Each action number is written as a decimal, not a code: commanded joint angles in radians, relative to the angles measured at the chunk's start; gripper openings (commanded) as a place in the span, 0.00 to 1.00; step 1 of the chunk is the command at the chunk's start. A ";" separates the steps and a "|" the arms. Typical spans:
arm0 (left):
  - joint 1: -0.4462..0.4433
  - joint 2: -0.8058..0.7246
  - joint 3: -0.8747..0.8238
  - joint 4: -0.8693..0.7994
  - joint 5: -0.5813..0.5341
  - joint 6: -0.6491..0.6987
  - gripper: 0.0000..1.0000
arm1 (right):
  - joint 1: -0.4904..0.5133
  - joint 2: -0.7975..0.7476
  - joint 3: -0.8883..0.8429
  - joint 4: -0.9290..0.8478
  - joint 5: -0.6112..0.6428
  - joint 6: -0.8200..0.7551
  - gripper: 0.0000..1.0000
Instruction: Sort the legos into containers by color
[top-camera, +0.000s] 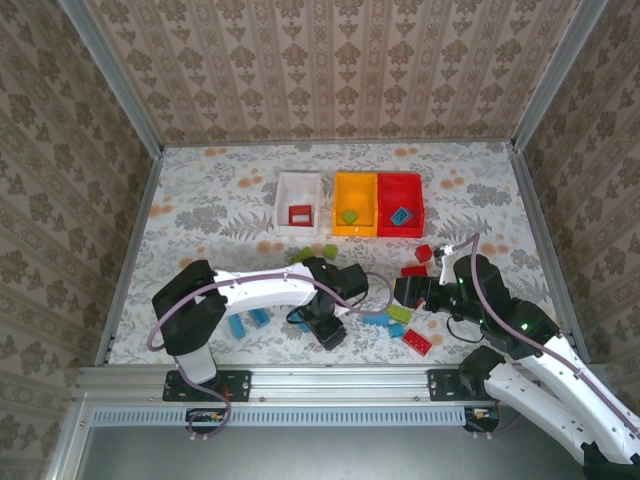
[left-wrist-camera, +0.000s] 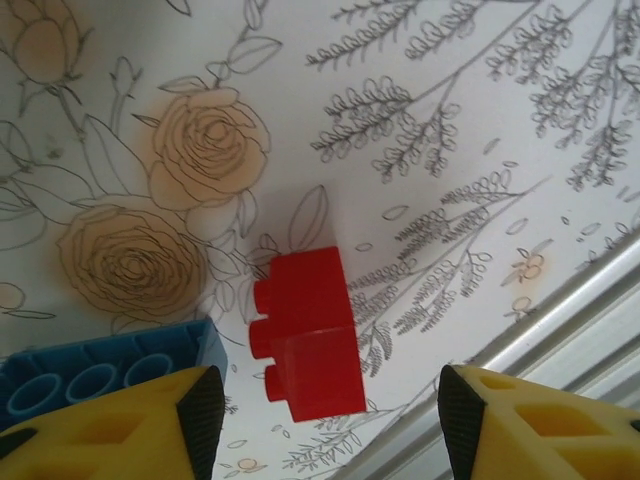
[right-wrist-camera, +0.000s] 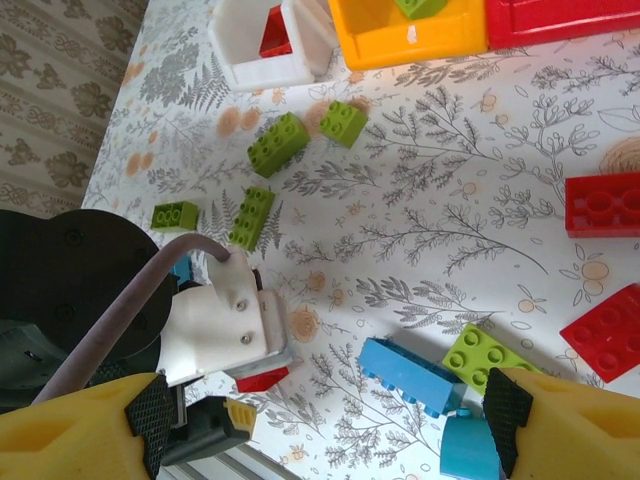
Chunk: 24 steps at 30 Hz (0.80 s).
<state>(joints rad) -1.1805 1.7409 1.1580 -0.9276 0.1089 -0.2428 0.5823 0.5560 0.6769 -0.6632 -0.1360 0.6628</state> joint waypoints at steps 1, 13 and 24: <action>-0.007 0.041 0.030 0.012 -0.038 -0.027 0.61 | -0.001 -0.015 -0.010 0.008 -0.028 0.021 0.84; -0.010 0.077 0.014 0.056 -0.021 -0.030 0.36 | -0.002 -0.015 -0.014 0.013 -0.028 0.029 0.84; 0.104 -0.062 0.084 -0.020 -0.119 -0.044 0.18 | -0.001 0.037 0.028 0.032 -0.010 0.006 0.83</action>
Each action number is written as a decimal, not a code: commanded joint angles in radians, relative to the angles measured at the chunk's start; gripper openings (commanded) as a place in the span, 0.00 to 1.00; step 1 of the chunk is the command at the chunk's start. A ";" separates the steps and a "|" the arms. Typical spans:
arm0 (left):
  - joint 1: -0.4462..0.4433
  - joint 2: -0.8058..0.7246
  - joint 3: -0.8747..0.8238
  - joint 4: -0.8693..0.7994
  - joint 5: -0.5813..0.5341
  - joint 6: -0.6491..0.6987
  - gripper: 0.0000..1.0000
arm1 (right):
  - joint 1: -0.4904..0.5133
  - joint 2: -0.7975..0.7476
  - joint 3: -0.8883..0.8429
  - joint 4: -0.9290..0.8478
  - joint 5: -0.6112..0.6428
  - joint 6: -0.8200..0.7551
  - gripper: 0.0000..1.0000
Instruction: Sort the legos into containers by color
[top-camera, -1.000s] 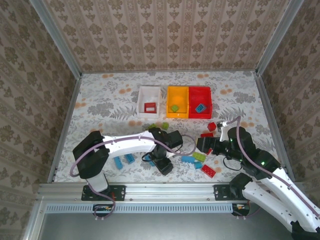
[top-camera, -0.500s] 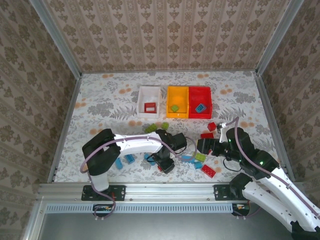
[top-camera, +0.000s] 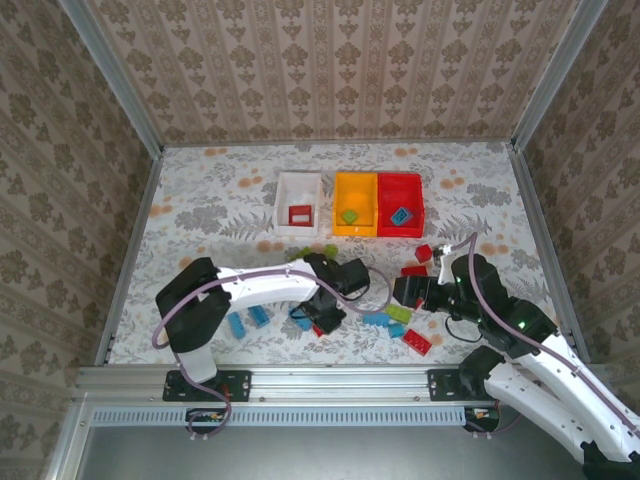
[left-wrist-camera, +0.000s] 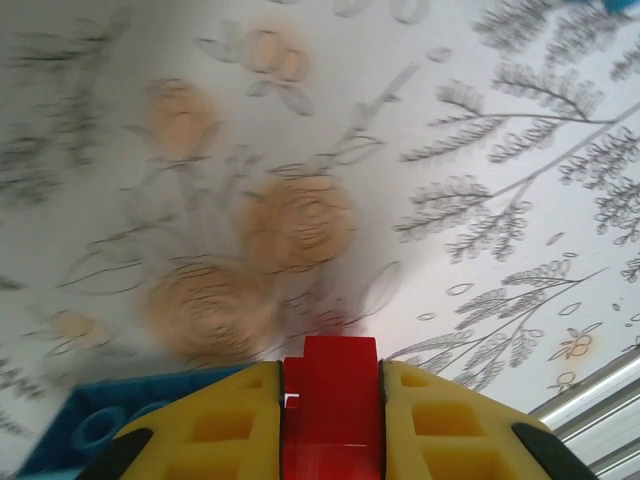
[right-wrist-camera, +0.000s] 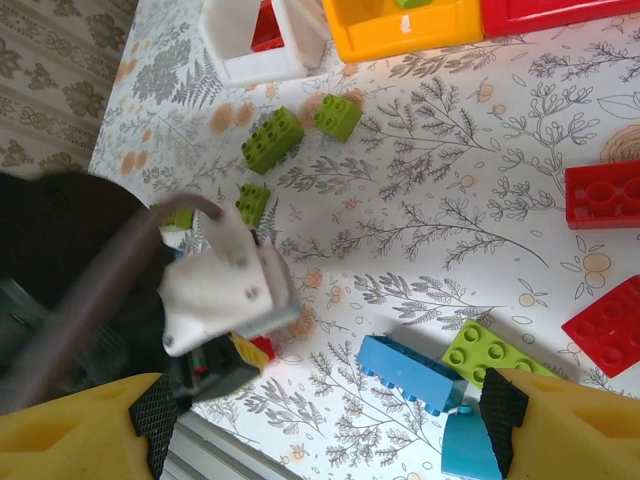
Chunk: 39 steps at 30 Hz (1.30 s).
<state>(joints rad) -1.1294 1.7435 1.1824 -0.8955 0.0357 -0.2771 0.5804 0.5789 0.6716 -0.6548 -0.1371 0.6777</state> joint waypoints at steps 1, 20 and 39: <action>0.086 -0.078 0.080 -0.065 -0.049 -0.005 0.18 | 0.000 0.027 0.046 0.028 -0.002 -0.016 0.83; 0.666 0.269 0.677 0.069 -0.034 0.005 0.18 | -0.034 0.674 0.391 0.418 -0.114 -0.074 0.81; 0.697 0.513 0.908 0.063 0.031 -0.091 0.52 | -0.072 0.785 0.480 0.350 -0.122 -0.133 0.82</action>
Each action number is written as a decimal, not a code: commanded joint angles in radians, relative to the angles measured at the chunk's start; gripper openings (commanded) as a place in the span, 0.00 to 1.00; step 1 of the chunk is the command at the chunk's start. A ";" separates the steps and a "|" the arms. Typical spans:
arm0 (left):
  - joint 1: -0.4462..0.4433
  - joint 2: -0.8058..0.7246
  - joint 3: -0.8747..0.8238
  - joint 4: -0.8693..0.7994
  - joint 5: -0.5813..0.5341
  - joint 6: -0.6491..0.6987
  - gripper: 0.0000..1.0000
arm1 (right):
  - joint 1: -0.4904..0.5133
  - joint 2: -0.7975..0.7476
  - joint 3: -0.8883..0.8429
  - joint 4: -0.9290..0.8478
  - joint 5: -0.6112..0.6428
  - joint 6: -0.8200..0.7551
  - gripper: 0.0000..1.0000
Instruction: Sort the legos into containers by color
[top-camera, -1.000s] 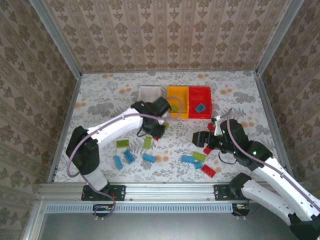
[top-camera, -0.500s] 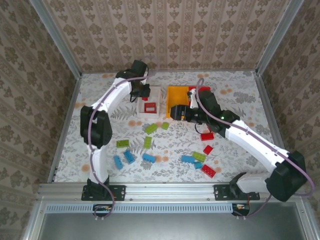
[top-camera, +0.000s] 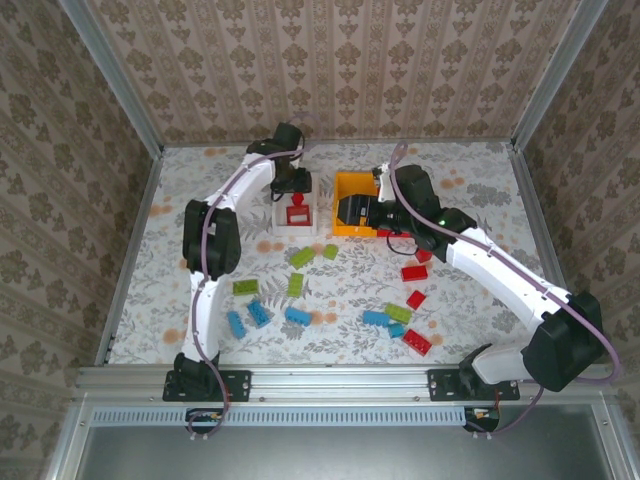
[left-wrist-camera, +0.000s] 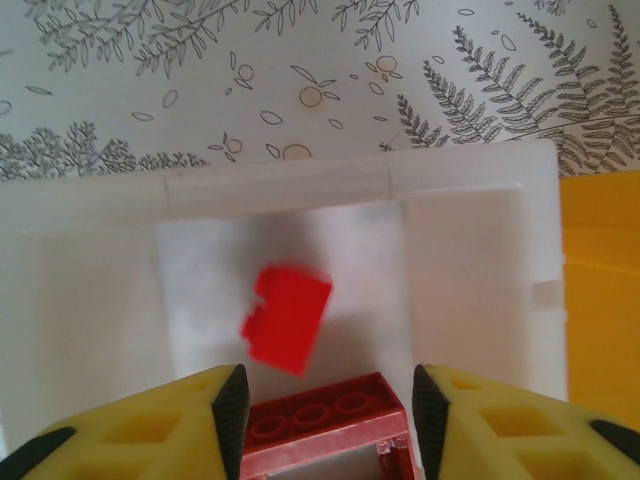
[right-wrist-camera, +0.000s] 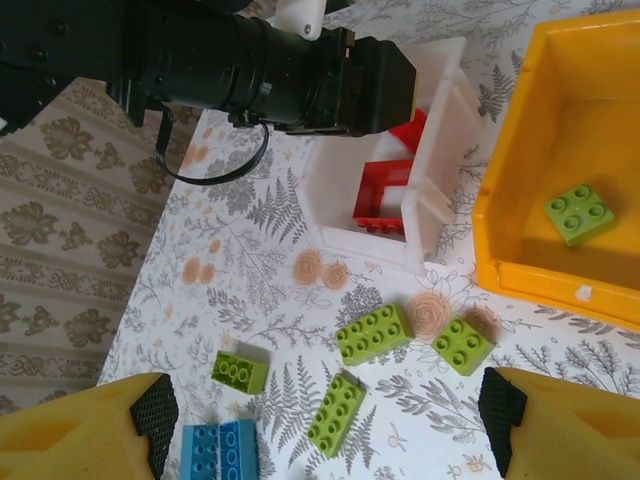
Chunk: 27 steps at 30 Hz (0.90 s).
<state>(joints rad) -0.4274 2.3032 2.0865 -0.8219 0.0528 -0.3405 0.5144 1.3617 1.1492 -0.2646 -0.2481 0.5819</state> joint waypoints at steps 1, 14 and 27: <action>-0.006 -0.060 -0.005 -0.010 0.017 -0.038 0.52 | -0.006 -0.002 -0.004 -0.056 -0.003 -0.044 0.82; -0.083 -0.493 -0.428 0.117 0.069 -0.077 0.58 | 0.152 -0.055 -0.031 -0.564 0.138 -0.146 0.74; -0.079 -1.260 -1.123 0.111 0.233 -0.184 0.64 | 0.415 0.244 0.024 -0.801 0.283 -0.244 0.76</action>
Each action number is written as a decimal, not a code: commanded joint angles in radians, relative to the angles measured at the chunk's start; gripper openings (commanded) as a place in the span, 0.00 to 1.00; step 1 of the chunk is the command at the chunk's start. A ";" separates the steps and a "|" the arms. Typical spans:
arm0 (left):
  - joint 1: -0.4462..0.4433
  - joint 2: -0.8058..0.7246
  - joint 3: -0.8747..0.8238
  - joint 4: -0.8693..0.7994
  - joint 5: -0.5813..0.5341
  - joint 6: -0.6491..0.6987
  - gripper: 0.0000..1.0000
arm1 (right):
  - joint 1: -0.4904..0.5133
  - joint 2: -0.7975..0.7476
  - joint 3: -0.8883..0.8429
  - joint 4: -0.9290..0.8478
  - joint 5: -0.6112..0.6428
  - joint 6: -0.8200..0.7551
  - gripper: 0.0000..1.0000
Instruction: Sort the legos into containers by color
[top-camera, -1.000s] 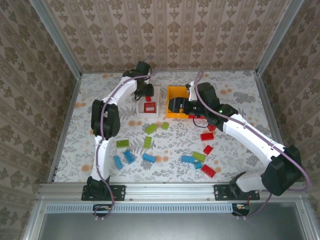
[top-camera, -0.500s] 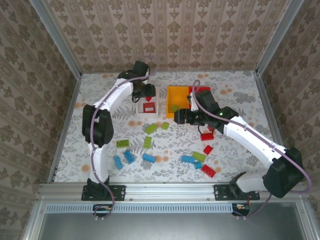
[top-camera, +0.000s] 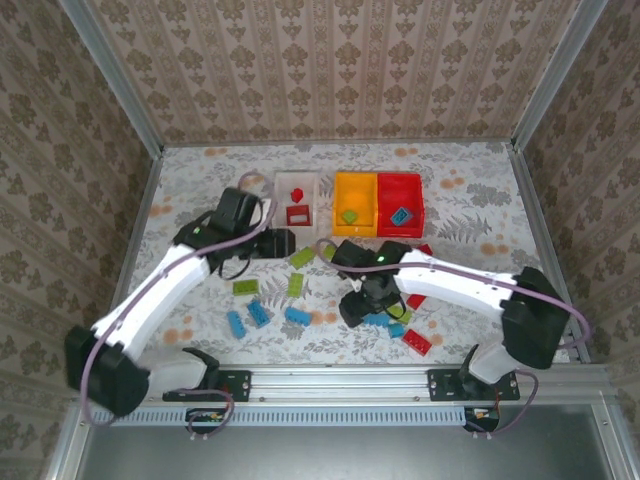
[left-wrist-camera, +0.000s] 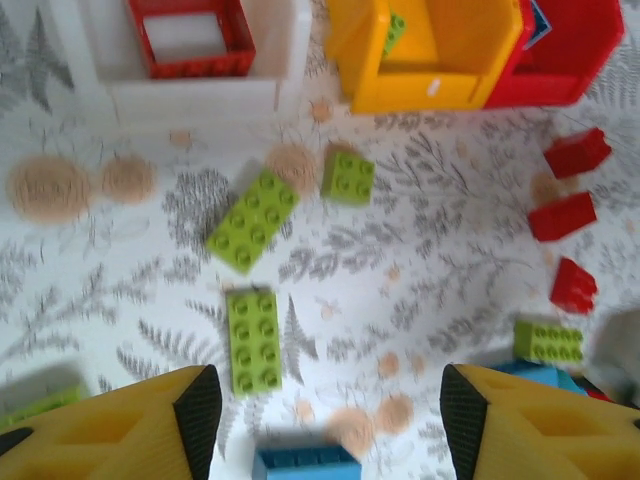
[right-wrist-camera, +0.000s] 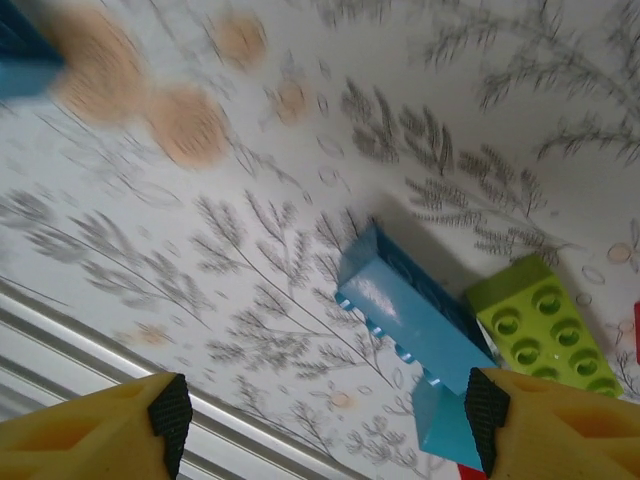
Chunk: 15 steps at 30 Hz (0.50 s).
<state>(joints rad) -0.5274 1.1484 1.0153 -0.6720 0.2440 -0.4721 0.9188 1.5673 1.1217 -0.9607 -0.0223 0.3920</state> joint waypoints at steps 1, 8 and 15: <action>0.030 -0.154 -0.083 -0.046 0.066 -0.069 0.64 | 0.015 0.066 0.064 -0.120 0.071 -0.069 0.76; 0.043 -0.355 -0.239 -0.039 0.306 -0.167 0.66 | 0.017 0.179 0.115 -0.112 0.122 -0.152 0.77; 0.054 -0.468 -0.312 -0.075 0.322 -0.234 0.66 | 0.018 0.259 0.114 -0.110 0.125 -0.195 0.71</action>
<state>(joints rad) -0.4824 0.7029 0.7177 -0.7288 0.5247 -0.6548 0.9325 1.8053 1.2335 -1.0328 0.0750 0.2348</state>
